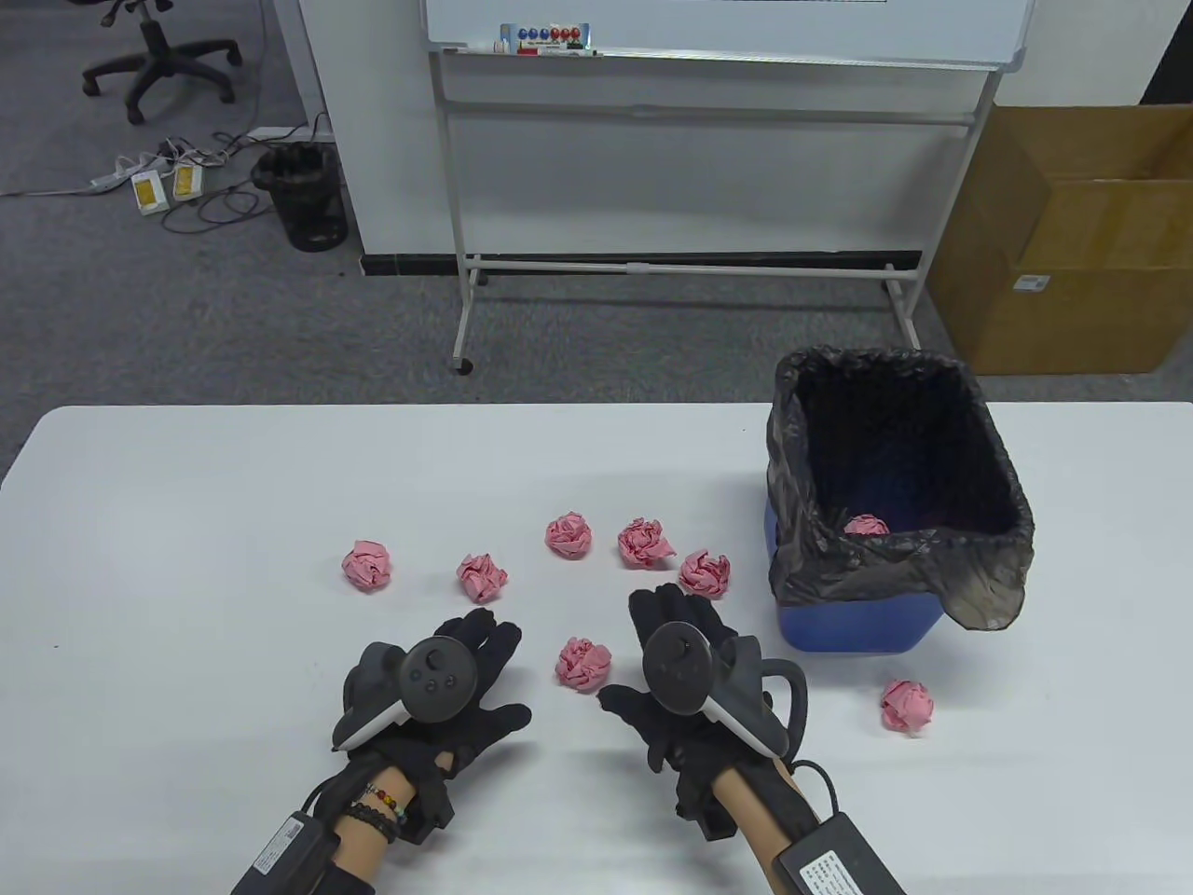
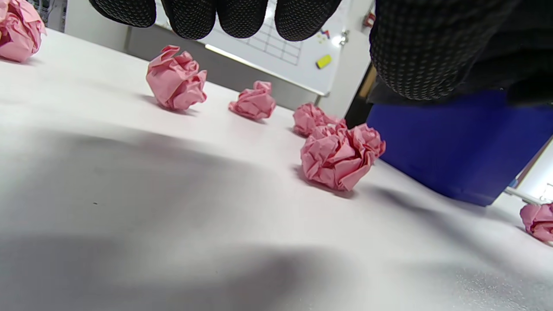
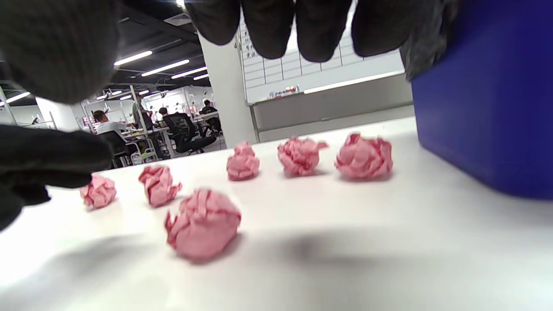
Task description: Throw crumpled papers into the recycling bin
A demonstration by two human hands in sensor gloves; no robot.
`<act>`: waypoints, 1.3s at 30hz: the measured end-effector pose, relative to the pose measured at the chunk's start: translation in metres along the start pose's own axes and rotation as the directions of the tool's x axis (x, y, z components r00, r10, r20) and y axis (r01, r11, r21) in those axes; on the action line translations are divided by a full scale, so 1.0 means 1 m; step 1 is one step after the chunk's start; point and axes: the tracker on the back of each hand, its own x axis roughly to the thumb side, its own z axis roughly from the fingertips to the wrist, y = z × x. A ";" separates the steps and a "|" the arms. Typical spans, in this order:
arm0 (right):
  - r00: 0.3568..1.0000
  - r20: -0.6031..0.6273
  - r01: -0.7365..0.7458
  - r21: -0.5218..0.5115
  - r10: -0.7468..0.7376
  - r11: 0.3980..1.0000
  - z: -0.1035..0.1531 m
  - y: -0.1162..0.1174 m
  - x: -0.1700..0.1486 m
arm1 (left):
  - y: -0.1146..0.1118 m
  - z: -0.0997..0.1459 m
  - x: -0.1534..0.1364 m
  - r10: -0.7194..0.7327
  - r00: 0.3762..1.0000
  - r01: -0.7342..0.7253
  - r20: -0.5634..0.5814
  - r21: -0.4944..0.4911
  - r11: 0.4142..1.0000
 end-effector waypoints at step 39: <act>0.996 0.009 -0.088 0.075 0.088 0.993 0.007 0.016 -0.012 | 0.084 -0.067 -0.095 -0.004 0.927 0.057 -0.375 0.130 0.990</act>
